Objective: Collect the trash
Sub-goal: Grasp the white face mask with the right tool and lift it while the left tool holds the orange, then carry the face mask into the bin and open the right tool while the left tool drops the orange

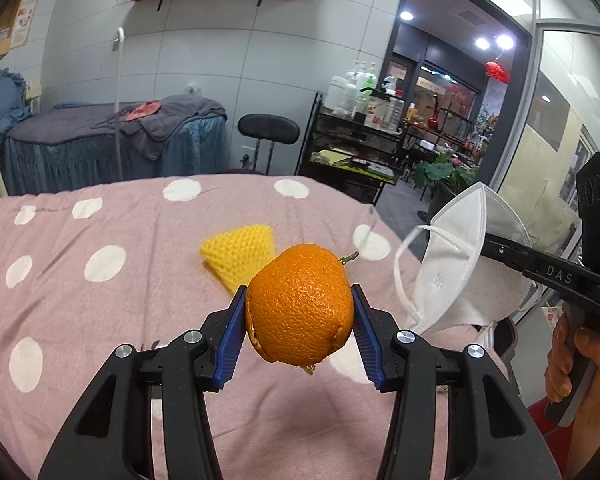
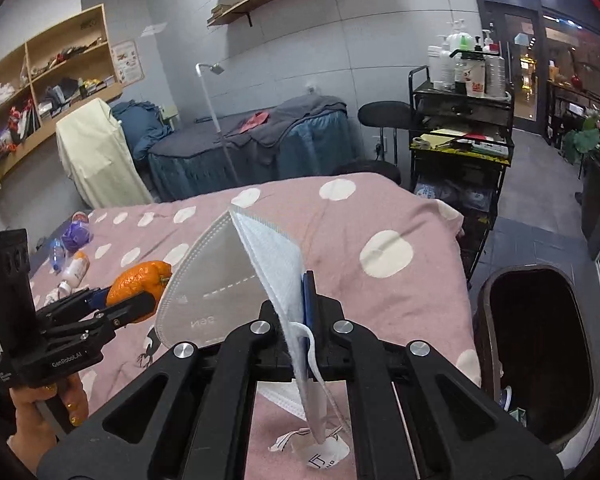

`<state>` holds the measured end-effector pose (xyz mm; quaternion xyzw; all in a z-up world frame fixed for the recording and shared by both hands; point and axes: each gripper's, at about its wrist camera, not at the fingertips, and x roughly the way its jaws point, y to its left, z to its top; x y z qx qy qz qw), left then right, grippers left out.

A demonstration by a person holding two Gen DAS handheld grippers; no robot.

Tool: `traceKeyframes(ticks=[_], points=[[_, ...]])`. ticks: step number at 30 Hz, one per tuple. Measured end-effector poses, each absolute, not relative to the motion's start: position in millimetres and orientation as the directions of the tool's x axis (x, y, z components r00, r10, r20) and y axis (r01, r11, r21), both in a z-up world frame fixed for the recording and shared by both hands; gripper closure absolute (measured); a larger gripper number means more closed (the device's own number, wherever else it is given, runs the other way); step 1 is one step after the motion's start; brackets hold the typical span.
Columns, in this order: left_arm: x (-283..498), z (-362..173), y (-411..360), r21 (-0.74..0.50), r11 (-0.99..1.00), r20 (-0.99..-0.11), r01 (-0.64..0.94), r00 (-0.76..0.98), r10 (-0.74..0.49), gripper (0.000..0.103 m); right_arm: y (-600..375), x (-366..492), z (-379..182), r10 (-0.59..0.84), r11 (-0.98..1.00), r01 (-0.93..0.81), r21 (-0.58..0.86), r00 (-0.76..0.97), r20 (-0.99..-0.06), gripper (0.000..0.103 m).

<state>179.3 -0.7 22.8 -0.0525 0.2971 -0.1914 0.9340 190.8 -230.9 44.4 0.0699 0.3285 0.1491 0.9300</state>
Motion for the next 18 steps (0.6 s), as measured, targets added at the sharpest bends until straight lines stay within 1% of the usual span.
traceKeyframes(ticks=[6,8,11,18], points=[[182.0,44.4,-38.9,-0.2,0.883,-0.493,0.425,0.736,-0.465,0.054,-282.2,173.9,65.7,0.238,0.959,-0.12,0.255,0.832,-0.501,0.099],[182.4,47.5,-53.0,-0.203,0.865,-0.485,0.459,0.72,-0.496,0.054,-298.9,170.0,70.1,0.205,0.961,-0.081,0.263,0.849,-0.487,0.099],[186.6,46.7,-75.9,-0.221,0.833,-0.491,0.507,0.68,-0.544,0.054,-327.8,165.9,65.2,0.137,0.965,0.002,0.264,0.85,-0.508,0.099],[190.3,30.6,-129.4,-0.245,0.766,-0.529,0.594,0.581,-0.619,0.054,-401.5,160.7,20.5,-0.014,0.944,0.214,0.251,0.787,-0.617,0.099]])
